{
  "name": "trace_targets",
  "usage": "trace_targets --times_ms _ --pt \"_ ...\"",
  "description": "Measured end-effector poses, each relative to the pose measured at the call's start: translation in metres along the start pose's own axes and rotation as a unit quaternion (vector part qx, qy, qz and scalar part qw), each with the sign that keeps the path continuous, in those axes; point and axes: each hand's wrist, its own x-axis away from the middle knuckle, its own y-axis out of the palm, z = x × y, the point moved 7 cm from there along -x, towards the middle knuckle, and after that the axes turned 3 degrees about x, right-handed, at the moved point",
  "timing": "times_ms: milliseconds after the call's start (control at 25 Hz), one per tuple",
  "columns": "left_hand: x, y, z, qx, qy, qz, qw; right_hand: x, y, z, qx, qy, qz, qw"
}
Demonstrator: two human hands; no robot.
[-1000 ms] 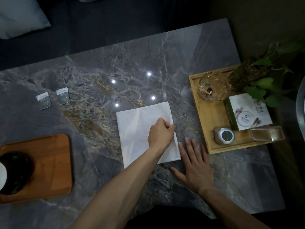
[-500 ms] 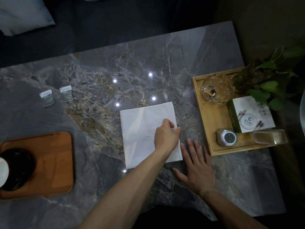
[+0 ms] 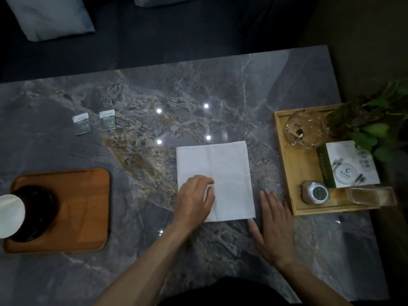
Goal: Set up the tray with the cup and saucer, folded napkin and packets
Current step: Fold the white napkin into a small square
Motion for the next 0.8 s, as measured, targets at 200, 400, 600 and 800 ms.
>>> trace_targets --times_ms 200,400,600,800 --pt "0.005 0.024 -0.012 -0.119 0.06 -0.066 0.989 -0.058 0.004 -0.079 0.025 -0.089 0.007 0.996" --pt "-0.004 0.047 -0.019 -0.163 0.028 -0.128 0.978 -0.089 0.036 -0.084 0.117 -0.142 -0.059 0.981" --pt "-0.005 0.049 -0.04 -0.181 0.0 -0.125 0.975 -0.091 0.047 -0.075 0.129 -0.128 -0.059 0.982" --pt "-0.022 0.03 -0.071 -0.209 -0.065 -0.108 0.97 -0.092 0.047 -0.075 0.152 -0.119 -0.065 0.979"
